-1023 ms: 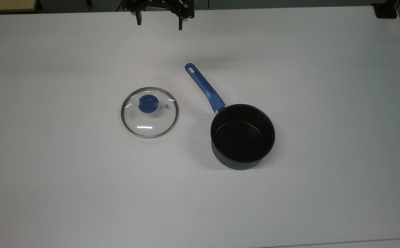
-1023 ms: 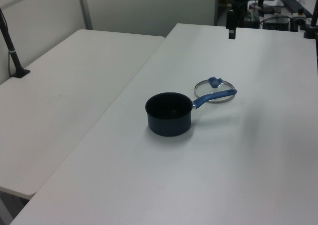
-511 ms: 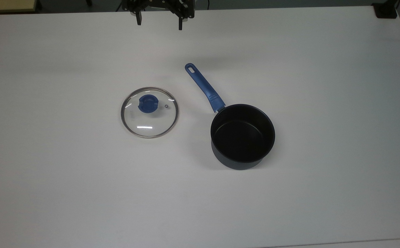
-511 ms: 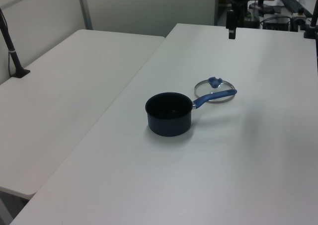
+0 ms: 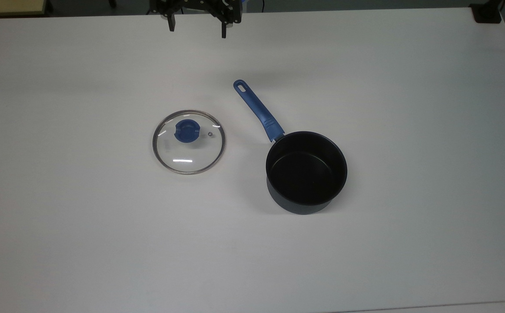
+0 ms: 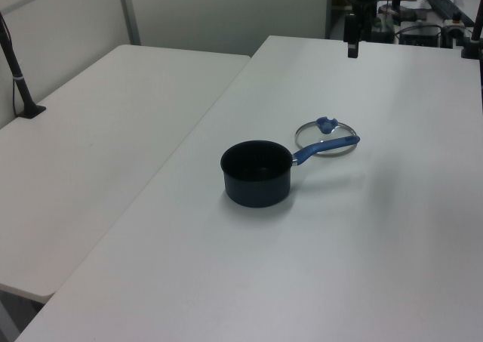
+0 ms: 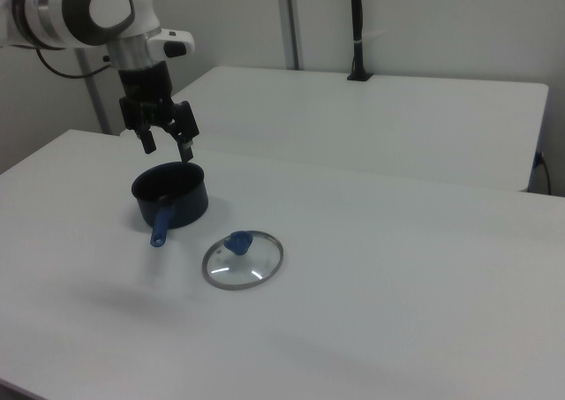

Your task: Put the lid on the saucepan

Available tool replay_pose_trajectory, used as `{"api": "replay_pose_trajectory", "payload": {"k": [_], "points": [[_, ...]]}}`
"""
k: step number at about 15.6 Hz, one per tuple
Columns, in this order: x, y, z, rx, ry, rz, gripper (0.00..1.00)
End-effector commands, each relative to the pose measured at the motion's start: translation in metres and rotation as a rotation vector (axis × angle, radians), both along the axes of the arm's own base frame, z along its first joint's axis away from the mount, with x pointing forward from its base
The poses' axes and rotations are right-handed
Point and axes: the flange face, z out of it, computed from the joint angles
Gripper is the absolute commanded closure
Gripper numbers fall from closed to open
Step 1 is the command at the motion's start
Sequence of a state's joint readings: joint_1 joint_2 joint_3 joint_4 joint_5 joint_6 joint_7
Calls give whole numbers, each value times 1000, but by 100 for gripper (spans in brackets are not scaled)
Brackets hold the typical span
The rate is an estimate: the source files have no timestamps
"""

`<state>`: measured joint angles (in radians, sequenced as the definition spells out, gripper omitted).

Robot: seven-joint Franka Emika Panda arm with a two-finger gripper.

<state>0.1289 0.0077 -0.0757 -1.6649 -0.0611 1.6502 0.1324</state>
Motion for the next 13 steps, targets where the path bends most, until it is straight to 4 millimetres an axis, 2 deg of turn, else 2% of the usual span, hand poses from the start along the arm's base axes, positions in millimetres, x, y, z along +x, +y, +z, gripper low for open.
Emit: {"api": "replay_pose_trajectory", "payload": {"k": [1, 3, 8, 10, 11, 13], "points": [[0, -13, 6, 10, -14, 0, 0], [-1, -15, 8, 9, -17, 14, 0], [5, -52, 4, 17, -18, 78, 0], [16, -67, -13, 16, -12, 101, 0], [21, -70, -18, 14, -25, 99, 0], [35, -71, -44, 12, -9, 99, 0]]}}
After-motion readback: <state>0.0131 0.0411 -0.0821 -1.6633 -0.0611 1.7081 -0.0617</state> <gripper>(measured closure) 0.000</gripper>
